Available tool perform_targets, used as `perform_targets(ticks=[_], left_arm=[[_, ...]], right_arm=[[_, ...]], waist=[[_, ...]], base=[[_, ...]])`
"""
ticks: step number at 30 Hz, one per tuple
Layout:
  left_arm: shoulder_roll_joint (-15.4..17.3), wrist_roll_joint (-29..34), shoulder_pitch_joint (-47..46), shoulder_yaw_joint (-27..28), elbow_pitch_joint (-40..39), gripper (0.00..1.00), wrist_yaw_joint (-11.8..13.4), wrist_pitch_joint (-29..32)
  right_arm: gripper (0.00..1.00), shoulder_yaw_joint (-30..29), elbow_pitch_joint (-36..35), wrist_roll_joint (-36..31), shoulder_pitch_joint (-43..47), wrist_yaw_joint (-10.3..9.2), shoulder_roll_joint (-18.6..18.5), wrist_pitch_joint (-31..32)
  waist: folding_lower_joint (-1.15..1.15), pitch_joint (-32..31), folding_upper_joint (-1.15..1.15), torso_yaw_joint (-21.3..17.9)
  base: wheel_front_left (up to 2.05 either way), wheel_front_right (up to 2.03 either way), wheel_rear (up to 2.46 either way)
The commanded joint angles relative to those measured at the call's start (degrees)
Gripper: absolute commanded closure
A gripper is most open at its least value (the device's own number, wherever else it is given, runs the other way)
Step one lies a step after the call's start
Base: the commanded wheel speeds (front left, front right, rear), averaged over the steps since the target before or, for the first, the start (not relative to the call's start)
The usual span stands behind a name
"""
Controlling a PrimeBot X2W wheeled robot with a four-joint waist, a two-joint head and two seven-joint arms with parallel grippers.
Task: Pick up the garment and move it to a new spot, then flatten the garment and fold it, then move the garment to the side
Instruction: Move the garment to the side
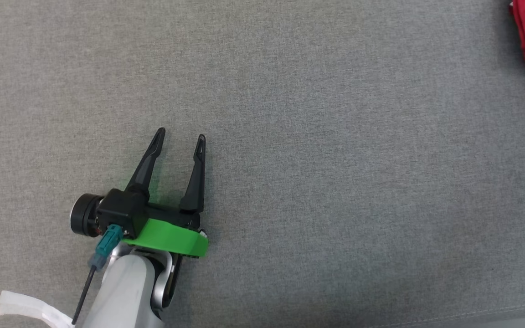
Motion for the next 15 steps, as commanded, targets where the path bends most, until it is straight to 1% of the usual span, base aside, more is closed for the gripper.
perform_targets(ticks=[1,5,8,15], left_arm=[[0.12,0.63,-0.71,0.1,-0.09,0.0,0.05,0.01],[0.06,0.67,-0.95,0.15,0.23,0.0,0.01,0.01],[0.09,0.7,-1.17,0.37,0.54,0.0,-0.06,0.01],[0.05,-0.17,-0.92,1.91,1.3,0.0,-0.24,0.01]], right_arm=[[0.0,-0.73,0.57,-0.89,-0.71,-0.08,0.3,-1.4],[0.0,-2.57,1.92,-3.65,-1.01,-0.08,2.31,-5.65],[0.0,-2.84,2.28,-5.01,-1.26,-0.08,4.36,-7.82],[0.0,-0.84,1.69,-6.85,-0.7,-0.08,8.93,-12.67]], waist=[[0.0,0.26,0.0,-0.04],[0.0,0.04,0.0,-0.77],[0.0,-0.66,0.0,-1.35],[0.0,-5.12,0.0,-1.92]], base=[[0.0,0.0,0.0],[0.0,0.0,0.0],[0.0,0.0,0.0],[0.0,0.0,0.0]])
